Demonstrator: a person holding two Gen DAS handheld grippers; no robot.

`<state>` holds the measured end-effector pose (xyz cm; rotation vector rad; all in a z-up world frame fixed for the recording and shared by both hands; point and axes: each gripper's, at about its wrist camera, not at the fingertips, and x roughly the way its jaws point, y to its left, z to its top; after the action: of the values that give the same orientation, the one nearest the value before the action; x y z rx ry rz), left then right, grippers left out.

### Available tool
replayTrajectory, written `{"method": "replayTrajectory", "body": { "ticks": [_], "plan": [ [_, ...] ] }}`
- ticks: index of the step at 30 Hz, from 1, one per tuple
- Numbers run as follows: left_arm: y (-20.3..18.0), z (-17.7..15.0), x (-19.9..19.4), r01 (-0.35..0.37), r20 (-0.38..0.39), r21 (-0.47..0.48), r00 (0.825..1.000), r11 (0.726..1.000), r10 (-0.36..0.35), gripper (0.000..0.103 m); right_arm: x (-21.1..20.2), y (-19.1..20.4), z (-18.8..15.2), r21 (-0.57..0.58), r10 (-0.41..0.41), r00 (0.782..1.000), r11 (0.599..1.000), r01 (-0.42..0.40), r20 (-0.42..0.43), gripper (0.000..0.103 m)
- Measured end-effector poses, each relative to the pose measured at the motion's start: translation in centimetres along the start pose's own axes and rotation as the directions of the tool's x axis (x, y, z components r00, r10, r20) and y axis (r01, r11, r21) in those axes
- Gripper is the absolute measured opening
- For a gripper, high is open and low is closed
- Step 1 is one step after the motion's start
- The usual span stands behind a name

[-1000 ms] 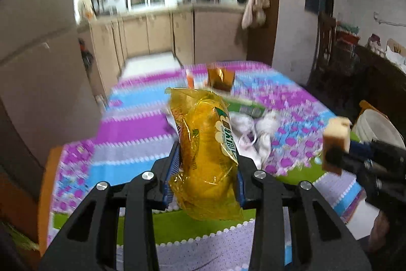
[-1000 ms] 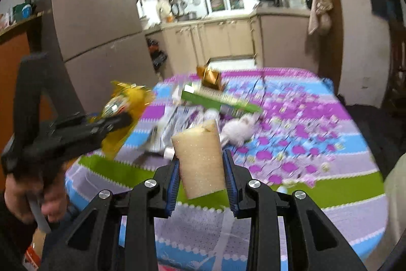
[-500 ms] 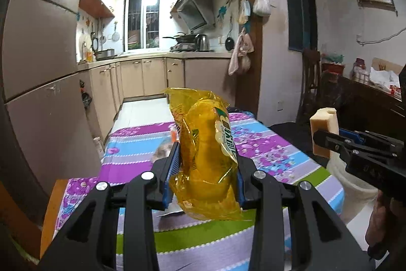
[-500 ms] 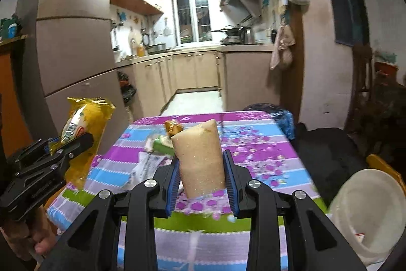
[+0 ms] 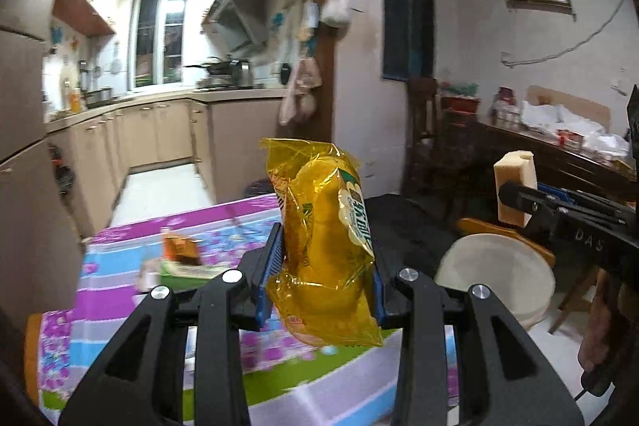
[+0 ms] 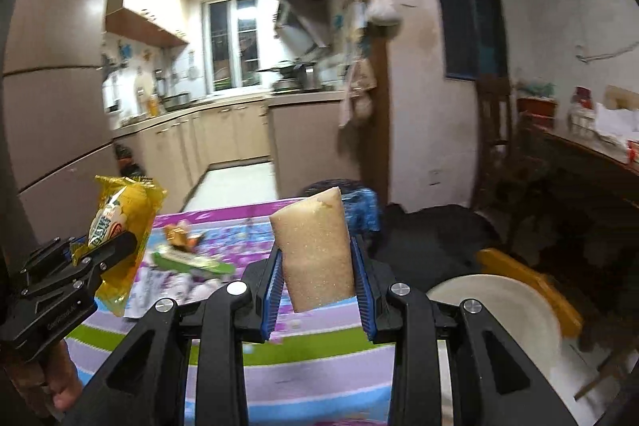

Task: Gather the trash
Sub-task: 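Carry the chip bag and sponge to the bucket and release both inside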

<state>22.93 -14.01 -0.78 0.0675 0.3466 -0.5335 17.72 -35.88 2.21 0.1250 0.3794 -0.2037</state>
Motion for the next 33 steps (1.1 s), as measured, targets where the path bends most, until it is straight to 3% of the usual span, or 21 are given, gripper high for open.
{"method": "replayTrajectory", "body": {
  "ticks": [8, 16, 20, 24, 26, 31, 33],
  "plan": [
    [-6.4, 1.1, 3.4, 0.125, -0.037, 0.049, 0.992, 0.991, -0.123, 0.035, -1.7, -8.7, 0.4, 0.056, -0.133, 0.99, 0.989, 0.135, -0.037, 0.033],
    [-12.9, 1.7, 6.9, 0.256, -0.128, 0.089, 0.961, 0.963, -0.244, 0.035, -1.3, -17.0, -0.7, 0.125, -0.194, 0.97, 0.969, 0.213, -0.146, 0.033],
    [-16.0, 1.5, 10.1, 0.322, -0.228, 0.08, 0.927, 0.943, -0.297, 0.035, 1.3, -21.4, -1.2, 0.176, -0.189, 0.949, 0.955, 0.237, -0.254, 0.033],
    [-18.7, 0.9, 13.9, 0.364, -0.349, 0.07, 0.881, 0.929, -0.319, 0.035, 5.2, -25.3, -1.9, 0.196, -0.17, 0.907, 0.945, 0.261, -0.385, 0.033],
    [-19.5, 0.4, 15.5, 0.368, -0.397, 0.059, 0.861, 0.928, -0.317, 0.035, 6.7, -26.6, -2.4, 0.193, -0.16, 0.886, 0.944, 0.266, -0.436, 0.033],
    [-21.0, -2.1, 19.5, 0.382, -0.526, 0.035, 0.793, 0.923, -0.308, 0.035, 9.6, -28.5, -4.8, 0.202, -0.124, 0.843, 0.943, 0.264, -0.523, 0.033],
    [-21.3, -3.0, 20.2, 0.381, -0.553, 0.044, 0.779, 0.924, -0.295, 0.035, 10.8, -29.2, -5.5, 0.204, -0.114, 0.829, 0.942, 0.265, -0.547, 0.033]
  ]
}}
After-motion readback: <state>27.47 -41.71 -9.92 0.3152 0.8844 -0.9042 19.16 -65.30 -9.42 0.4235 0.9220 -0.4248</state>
